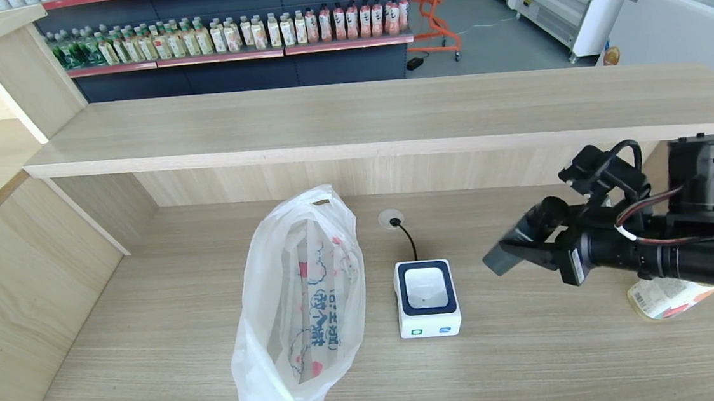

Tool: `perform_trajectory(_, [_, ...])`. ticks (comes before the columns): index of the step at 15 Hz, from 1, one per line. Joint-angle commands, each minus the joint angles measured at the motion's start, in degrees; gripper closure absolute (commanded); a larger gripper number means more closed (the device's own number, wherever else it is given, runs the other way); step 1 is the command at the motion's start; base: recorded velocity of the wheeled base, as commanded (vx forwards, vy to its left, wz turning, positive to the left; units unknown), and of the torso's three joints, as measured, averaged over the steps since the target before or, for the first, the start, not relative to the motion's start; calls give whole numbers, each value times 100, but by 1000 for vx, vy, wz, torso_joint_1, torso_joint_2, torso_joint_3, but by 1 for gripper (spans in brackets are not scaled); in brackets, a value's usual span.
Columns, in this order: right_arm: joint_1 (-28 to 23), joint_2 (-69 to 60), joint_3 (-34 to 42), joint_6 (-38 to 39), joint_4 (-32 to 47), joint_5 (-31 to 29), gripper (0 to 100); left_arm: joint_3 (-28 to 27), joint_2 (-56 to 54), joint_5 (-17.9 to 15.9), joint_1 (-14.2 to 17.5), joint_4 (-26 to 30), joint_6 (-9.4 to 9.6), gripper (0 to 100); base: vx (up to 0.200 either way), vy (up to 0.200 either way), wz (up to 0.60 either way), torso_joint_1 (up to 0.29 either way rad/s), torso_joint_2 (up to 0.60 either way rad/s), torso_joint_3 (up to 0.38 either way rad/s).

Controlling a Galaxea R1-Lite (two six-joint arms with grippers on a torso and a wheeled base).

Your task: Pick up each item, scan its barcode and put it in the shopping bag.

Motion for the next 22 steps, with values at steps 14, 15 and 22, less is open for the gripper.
perform_trajectory(14, [1285,1609,-1479,2550,1348,-873,100,0,6,3,0,1,-1,0,0,0,0,0,0,0])
perform_trajectory(15, [1294,1688,-1541,2550,1348,-917,100,0,-2,3,0,1,-1,0,0,0,0,0,0,0])
perform_trajectory(22, [1382,1969,-1717,2638,1340,-1128,100,0,-2,3,0,1,-1,0,0,0,0,0,0,0])
